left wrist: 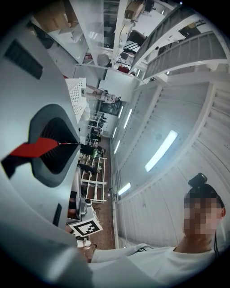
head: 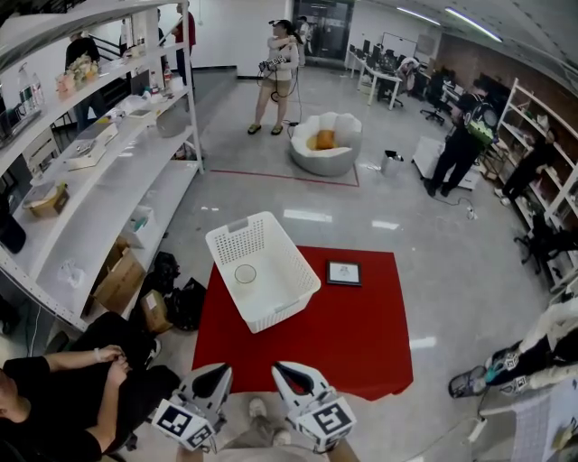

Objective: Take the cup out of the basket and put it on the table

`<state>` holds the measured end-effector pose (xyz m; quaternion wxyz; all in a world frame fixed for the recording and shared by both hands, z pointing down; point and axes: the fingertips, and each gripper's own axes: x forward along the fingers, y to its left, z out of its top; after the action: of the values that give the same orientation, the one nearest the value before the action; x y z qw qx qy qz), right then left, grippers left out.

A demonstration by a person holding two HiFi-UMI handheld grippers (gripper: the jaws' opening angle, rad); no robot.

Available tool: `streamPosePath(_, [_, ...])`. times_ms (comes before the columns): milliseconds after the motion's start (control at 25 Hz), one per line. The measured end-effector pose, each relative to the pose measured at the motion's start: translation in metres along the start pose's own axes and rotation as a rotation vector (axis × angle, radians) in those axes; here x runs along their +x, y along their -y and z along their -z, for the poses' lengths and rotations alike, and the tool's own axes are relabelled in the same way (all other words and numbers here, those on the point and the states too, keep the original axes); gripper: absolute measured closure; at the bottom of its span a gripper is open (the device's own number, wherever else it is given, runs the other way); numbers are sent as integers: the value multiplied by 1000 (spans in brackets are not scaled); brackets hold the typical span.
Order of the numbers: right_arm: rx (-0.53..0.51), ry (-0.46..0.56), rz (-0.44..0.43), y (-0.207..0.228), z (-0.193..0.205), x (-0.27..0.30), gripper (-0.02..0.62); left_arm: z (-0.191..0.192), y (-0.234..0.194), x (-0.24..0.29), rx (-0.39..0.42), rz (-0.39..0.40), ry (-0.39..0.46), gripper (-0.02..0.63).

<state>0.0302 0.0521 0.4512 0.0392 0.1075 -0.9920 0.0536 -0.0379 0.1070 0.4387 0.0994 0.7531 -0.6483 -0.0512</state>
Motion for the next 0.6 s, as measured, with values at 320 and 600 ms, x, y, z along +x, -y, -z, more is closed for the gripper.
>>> streamPosePath(320, [2,-11,28,19,-3,45,586,-11,-45,27,-6,32,3,594])
streamPosePath(600, [4,-10,58,31,-5,71,586,-20,-71,44,-5,59,1,594])
